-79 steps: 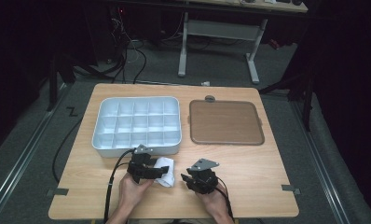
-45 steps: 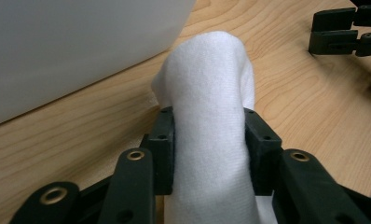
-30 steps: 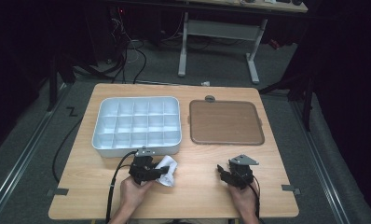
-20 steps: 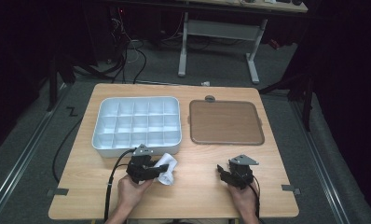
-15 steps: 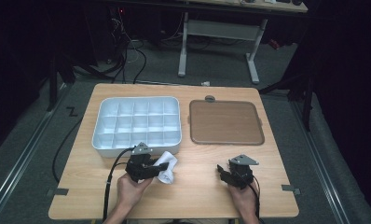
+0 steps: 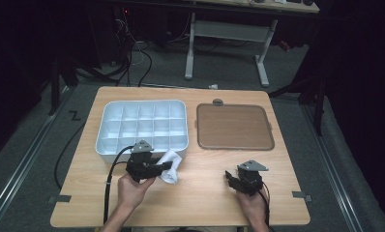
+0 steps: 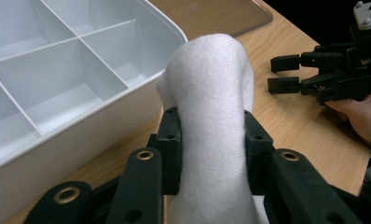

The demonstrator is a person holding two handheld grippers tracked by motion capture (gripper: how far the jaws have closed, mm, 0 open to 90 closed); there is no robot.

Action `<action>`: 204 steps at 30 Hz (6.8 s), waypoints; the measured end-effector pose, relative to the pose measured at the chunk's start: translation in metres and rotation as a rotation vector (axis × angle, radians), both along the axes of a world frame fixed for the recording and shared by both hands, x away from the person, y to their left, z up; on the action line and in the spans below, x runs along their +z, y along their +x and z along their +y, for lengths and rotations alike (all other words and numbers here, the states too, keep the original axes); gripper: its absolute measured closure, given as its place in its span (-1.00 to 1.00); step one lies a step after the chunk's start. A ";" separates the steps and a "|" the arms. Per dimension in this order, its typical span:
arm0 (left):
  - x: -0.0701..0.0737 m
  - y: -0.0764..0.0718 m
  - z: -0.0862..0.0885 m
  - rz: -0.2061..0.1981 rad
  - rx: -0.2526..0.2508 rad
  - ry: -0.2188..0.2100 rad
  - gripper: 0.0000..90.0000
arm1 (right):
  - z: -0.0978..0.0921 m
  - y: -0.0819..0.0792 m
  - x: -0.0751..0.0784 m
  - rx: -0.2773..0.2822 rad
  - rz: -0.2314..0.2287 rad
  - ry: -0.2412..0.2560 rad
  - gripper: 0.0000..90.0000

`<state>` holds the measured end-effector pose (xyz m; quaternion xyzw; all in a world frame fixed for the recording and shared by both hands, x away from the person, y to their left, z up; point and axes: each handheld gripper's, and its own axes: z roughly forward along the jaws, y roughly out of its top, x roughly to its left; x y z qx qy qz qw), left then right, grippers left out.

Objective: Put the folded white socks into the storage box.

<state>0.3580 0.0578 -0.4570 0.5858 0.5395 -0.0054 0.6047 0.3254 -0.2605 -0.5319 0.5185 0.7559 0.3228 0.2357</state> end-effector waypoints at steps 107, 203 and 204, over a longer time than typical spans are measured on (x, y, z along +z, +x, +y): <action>-0.029 0.093 0.047 0.067 0.254 0.243 0.55 | 0.000 0.000 0.000 0.005 0.001 -0.001 -0.05; -0.027 0.094 0.030 0.074 0.223 0.384 0.48 | 0.000 0.000 0.000 0.006 0.001 -0.001 -0.06; -0.026 0.093 0.031 0.066 0.226 0.375 0.44 | 0.000 0.000 0.000 0.006 0.001 -0.001 -0.06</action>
